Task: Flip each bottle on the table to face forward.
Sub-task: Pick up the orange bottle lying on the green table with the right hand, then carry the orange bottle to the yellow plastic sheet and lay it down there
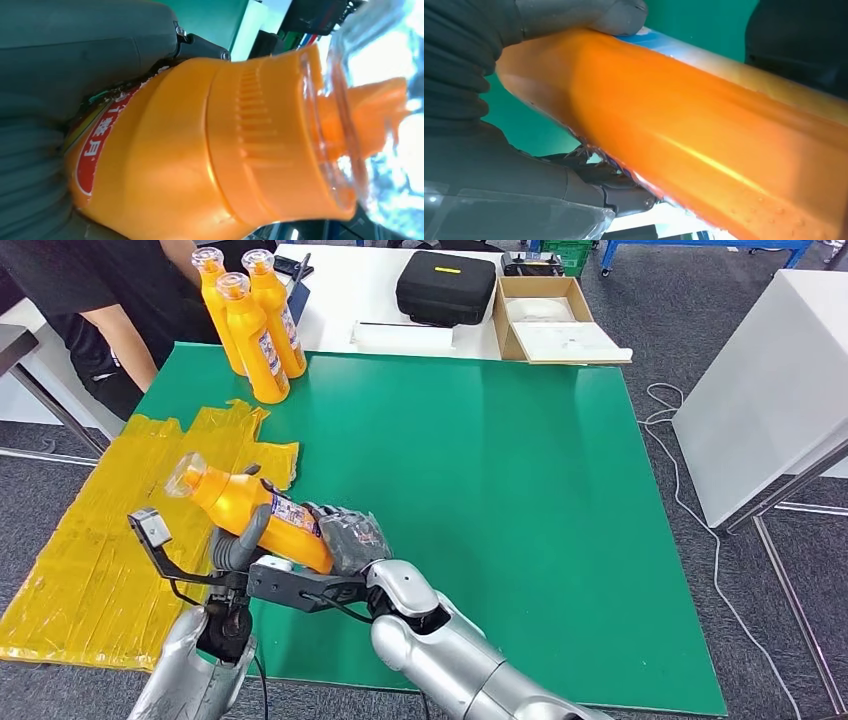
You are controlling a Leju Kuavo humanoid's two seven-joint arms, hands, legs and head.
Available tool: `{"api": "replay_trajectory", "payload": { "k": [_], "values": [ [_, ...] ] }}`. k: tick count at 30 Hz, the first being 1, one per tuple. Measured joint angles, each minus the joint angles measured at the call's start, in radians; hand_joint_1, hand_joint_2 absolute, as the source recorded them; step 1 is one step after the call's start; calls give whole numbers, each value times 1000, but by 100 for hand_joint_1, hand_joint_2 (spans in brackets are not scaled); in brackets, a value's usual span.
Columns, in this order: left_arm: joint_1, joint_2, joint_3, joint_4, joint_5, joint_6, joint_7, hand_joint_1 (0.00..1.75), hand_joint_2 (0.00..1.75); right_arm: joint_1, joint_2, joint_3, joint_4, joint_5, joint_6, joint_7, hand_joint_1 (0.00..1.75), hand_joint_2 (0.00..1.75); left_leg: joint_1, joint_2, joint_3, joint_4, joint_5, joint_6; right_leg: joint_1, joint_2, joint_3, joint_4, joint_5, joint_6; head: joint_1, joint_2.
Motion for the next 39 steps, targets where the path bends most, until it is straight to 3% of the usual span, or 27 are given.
{"api": "replay_trajectory", "payload": {
  "k": [2, 10, 16, 18, 21, 24, 29, 33, 39],
  "values": [
    [0, 2, 3, -2, 3, -9, 0, 175, 175, 13, 2, -18, -6, 32, -22, -16, 0, 0, 0, 0, 0, 0, 0, 0, 0, 0, 0, 0, 0, 0, 0, 0],
    [-9, 18, 59, -2, 23, -48, 7, 175, 175, 69, -33, -206, -183, 98, -36, -52, 0, 0, 0, 0, 0, 0, 0, 0, 0, 0, 0, 0, 0, 0, 0, 0],
    [-48, 66, 118, 17, 54, -68, 29, 175, 175, 83, -109, -342, -352, 82, -11, -36, 0, 0, 0, -1, 0, 0, 0, 0, 0, 0, 0, 0, 1, 1, 0, 0],
    [-77, 88, 142, 26, -60, 29, -27, 175, 175, 92, -142, -396, -414, 84, 8, -27, 0, 0, 0, -1, 0, 0, 1, 1, 0, 0, 0, 0, 1, 1, 0, 0],
    [-134, 108, 167, 19, -424, 334, -132, 175, 175, 118, -177, -462, -480, 97, 18, -30, 0, 0, 0, -1, 0, 0, 1, 0, 0, -1, 0, 0, 3, -1, 0, 0],
    [-196, 114, 175, 8, -716, 557, -148, 175, 175, 147, -200, -494, -515, 101, 17, -42, 0, 0, 0, -2, -1, 0, 1, 0, 0, -1, 0, 0, 3, -1, 0, 0],
    [-256, 116, 175, 31, -975, 713, -135, 175, 175, 171, -222, -511, -539, 86, 13, -54, 0, 0, 0, 0, -1, 0, 1, 1, 0, 0, 0, 0, 3, -1, 0, 0],
    [-329, 123, 150, 164, -1246, 869, -106, 175, 175, 186, -235, -509, -544, 61, 11, -67, 0, 0, -1, -2, -1, 0, 1, 1, 0, -1, 0, 0, 3, -1, 0, 0],
    [-388, 129, 126, 327, -1293, 924, -117, 175, 175, 193, -245, -507, -544, 48, 8, -74, 0, 0, 0, 0, -1, 0, 2, 0, 0, 0, 0, 0, 4, -1, 0, 0]
  ]
}}
